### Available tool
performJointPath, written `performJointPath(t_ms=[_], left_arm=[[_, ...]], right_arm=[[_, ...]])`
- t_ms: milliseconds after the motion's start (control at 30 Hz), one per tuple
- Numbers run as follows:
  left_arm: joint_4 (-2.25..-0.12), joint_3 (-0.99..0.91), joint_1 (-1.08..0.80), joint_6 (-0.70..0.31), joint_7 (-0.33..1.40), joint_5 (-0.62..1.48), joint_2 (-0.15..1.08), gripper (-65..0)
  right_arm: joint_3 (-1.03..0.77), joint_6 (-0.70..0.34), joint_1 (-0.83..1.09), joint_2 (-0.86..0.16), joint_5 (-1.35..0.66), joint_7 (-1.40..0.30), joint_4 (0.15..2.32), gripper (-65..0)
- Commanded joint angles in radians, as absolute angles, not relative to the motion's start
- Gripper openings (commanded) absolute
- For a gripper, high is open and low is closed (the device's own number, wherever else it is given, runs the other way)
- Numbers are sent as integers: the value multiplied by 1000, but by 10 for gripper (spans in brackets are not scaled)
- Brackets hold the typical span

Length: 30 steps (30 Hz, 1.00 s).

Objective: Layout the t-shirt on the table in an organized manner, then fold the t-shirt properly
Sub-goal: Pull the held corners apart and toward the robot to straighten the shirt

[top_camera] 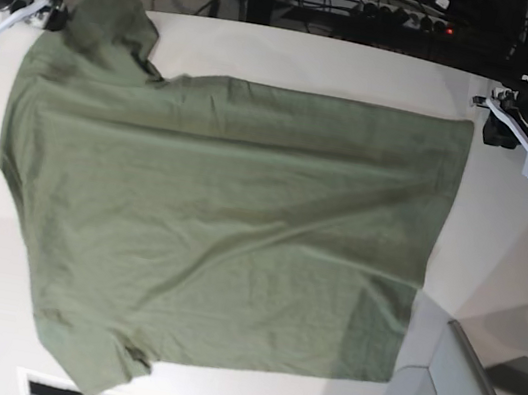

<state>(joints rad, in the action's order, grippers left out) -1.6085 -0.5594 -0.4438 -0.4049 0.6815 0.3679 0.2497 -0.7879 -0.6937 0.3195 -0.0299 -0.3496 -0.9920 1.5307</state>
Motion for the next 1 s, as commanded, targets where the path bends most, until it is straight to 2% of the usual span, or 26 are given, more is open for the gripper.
performJointPath(t_ms=[0,367,500,567,867,900,967], left_arm=[[-1612,-567,-443,-407,667,377,263,-481],[-1526,-567,-441,-407,664,377,263,-481],[-1526,-568,-438,-407,645,377,263,-481],[-1524,-568,-440,-407,595,377,263,-476],[-1451,-568,-437,-407,575,378,266,-471],[-1437,-568,-435,-407,573,378,266,-471],[-1414,-570,-433,-407,573,378,266,-469]], right_arm=[[-789,-698,312,-44,-363,-972,1541,-191],[-782,-698,305,-44,-363,-970,1471,-198],[-763,-698,294,-44,-363,-974,1469,-312],[-719,-698,294,-44,-363,-974,1469,-348],[-700,-698,292,-33,-363,-970,1469,-368],[-700,-698,292,-35,-363,-970,1468,-395],[-700,-698,292,-35,-363,-970,1468,-501]])
